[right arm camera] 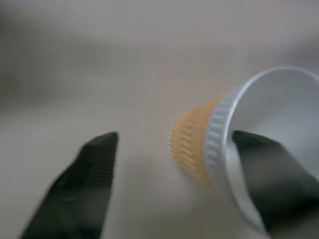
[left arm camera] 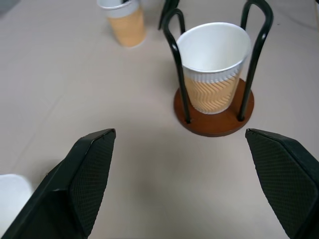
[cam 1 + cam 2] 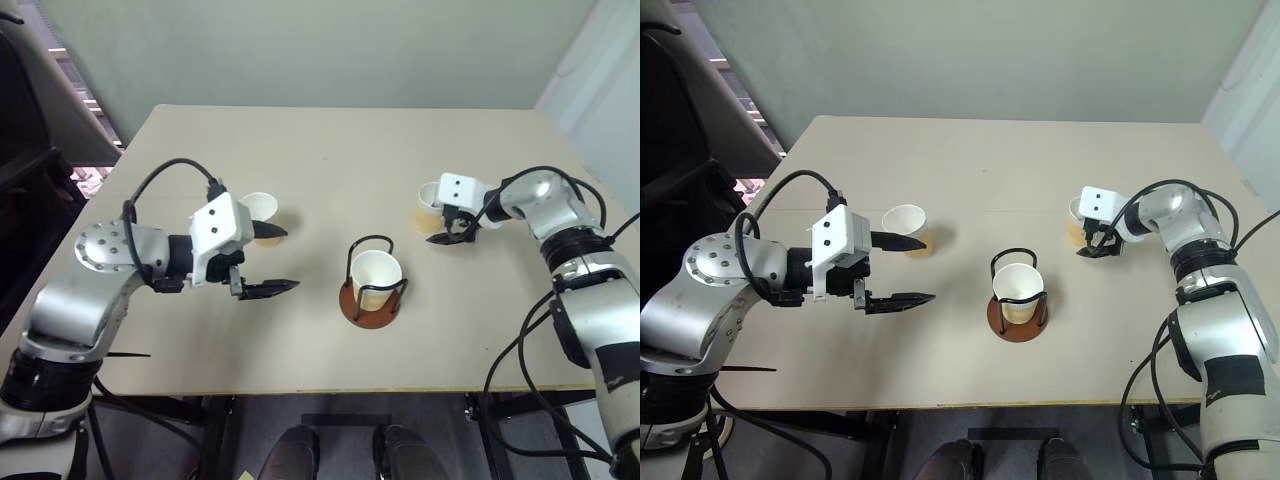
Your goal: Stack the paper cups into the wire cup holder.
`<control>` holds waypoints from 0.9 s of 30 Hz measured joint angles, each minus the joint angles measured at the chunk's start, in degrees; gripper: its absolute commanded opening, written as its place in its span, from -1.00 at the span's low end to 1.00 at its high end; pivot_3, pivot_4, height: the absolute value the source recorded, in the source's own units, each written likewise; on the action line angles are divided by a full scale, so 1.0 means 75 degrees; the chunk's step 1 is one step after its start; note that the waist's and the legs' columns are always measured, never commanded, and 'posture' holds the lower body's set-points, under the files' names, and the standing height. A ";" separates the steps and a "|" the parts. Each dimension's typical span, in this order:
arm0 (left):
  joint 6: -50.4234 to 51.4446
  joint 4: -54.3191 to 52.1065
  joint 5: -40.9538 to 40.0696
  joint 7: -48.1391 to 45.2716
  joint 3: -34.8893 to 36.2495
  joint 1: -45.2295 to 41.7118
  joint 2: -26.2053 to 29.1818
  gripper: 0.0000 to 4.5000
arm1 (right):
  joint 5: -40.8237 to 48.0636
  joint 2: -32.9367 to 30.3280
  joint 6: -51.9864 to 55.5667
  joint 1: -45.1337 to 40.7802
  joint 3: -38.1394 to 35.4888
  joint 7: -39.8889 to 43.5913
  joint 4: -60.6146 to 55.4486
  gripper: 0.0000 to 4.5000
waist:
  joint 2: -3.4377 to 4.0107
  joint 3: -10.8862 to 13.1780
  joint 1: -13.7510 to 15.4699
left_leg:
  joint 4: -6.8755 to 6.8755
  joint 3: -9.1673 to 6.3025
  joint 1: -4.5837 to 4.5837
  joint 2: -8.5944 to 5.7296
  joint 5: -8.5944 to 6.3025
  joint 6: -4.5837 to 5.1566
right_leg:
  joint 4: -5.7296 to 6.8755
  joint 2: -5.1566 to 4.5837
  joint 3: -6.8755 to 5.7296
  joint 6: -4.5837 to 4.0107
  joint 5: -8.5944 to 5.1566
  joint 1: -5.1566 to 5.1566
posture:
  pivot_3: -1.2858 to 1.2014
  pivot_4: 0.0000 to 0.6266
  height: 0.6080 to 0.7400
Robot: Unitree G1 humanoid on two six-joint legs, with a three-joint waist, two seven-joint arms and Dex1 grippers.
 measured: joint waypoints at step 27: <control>-0.0508 0.0636 0.0228 -0.0547 -0.0858 -0.0432 -0.0086 1.00 | 0.5237 -0.2361 0.5886 0.2036 -0.1530 0.3296 -1.0787 -1.00 | -0.0014 0.0008 -0.0007 | -0.0054 -0.0026 0.0033 0.0031 0.0046 -0.0071 | -0.0004 0.0017 -0.0068 -0.0050 -0.0048 0.0039 | 0.03 -0.52 1.00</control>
